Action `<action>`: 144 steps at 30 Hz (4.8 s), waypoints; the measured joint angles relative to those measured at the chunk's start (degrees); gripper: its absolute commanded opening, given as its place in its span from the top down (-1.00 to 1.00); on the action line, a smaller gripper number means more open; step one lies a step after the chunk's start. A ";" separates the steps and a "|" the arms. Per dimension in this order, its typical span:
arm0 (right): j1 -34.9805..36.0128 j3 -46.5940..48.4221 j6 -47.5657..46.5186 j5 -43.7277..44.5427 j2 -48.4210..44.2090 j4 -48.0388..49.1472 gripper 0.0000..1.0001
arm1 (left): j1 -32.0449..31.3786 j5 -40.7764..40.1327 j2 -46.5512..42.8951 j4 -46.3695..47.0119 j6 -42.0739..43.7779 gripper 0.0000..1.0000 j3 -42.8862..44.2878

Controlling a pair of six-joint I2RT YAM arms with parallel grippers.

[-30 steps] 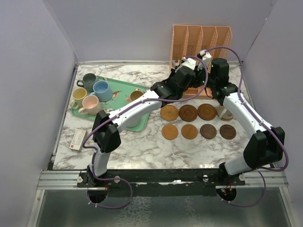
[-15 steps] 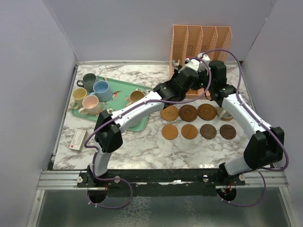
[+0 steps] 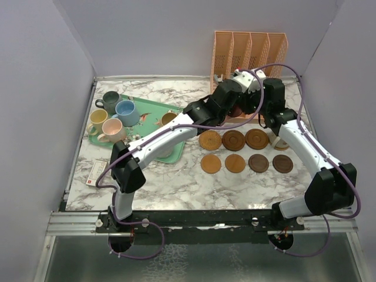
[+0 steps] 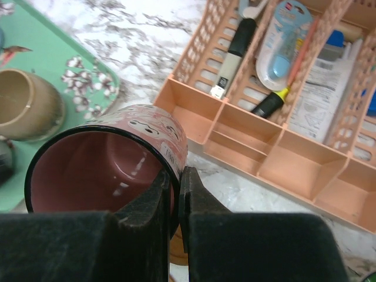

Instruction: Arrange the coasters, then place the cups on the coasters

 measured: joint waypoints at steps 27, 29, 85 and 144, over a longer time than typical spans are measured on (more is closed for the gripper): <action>-13.62 -0.72 -12.57 2.89 -17.68 -26.25 0.98 | 5.73 20.11 -18.60 -5.05 12.76 -0.49 -17.79; -15.56 -0.72 -13.84 2.91 -18.78 -29.73 0.98 | 5.79 20.28 -19.41 -5.05 13.31 -0.50 -17.81; -44.04 -10.56 -36.17 -9.70 -9.68 -34.88 0.98 | 6.71 30.14 -25.51 -5.05 15.61 -0.89 -26.60; -48.15 -11.21 -36.35 -12.39 -6.40 -33.38 0.98 | 6.97 33.31 -25.51 -5.11 15.65 -0.89 -26.99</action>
